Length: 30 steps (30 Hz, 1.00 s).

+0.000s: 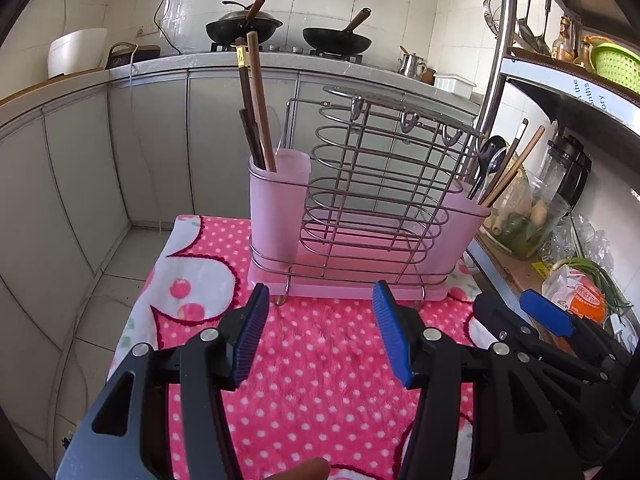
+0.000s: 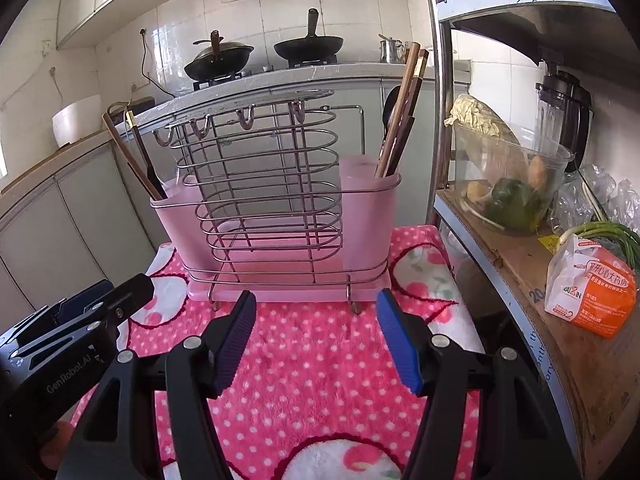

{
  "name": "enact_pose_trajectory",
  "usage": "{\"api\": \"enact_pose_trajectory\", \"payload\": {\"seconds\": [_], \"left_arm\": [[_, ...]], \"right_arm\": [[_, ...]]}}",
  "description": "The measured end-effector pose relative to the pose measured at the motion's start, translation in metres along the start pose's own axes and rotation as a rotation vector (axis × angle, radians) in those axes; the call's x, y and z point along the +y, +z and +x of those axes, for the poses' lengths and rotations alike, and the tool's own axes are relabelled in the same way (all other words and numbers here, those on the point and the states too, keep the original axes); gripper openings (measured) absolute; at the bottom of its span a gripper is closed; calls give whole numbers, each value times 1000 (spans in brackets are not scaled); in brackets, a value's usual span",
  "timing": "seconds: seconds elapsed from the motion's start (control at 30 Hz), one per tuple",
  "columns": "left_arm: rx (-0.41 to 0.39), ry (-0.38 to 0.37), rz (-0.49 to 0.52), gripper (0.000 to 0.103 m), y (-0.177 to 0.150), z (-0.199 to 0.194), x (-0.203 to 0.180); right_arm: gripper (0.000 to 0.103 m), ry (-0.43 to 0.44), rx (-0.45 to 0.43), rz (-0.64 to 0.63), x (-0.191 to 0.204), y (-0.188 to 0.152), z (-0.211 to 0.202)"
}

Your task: Organize utensils

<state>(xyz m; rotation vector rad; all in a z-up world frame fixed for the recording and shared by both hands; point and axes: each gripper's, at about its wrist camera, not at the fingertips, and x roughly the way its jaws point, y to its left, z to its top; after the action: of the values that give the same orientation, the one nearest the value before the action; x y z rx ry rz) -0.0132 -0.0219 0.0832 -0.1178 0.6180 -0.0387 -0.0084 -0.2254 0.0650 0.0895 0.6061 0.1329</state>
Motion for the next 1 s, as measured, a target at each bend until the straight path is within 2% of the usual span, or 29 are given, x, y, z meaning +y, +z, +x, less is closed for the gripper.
{"api": "enact_pose_trajectory", "payload": {"seconds": [1.0], "left_arm": [[23, 2, 26, 54, -7, 2, -1]], "right_arm": [[62, -3, 7, 1, 1, -2, 1]]}}
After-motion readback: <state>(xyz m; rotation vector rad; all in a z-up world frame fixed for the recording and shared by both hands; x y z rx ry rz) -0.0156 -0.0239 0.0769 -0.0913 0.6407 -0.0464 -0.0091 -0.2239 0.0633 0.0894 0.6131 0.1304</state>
